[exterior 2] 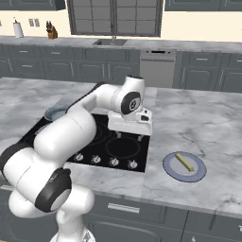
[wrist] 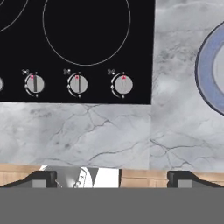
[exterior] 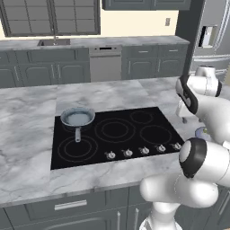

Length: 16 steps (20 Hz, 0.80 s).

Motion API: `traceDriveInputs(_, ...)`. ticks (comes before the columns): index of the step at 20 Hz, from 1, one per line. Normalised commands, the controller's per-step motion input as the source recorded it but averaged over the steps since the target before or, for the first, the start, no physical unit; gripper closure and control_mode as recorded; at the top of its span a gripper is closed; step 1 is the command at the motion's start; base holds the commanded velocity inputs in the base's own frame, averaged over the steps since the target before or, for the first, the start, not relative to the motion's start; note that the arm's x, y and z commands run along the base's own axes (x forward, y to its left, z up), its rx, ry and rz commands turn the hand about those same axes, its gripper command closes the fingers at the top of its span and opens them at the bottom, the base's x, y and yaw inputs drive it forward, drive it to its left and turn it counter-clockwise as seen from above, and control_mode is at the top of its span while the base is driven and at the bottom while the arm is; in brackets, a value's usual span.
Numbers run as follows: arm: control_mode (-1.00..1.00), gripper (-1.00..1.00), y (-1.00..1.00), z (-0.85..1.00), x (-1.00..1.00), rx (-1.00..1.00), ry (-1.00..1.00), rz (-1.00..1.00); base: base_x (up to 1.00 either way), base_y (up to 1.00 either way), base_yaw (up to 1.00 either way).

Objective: Pick up the butter stick and place it in the pan. Then turn on the burner for the pan.

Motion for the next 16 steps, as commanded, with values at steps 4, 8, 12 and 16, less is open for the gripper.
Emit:
traceDriveInputs(4,-1.00,-1.00,-0.10,-0.11,0.00,0.00,0.03,0.00,0.00,0.00,0.00)
traceDriveInputs(8,-1.00,-1.00,-0.09,-0.08,0.00,0.00,0.01,0.00,0.00,0.00,0.00)
traceDriveInputs(12,-1.00,-1.00,-0.09,-0.09,0.00,0.00,0.01,0.00,0.00,0.00,0.00)
traceDriveInputs(16,-1.00,-1.00,-0.08,-0.10,0.00,0.00,0.00,0.00,0.00,0.00,0.00)
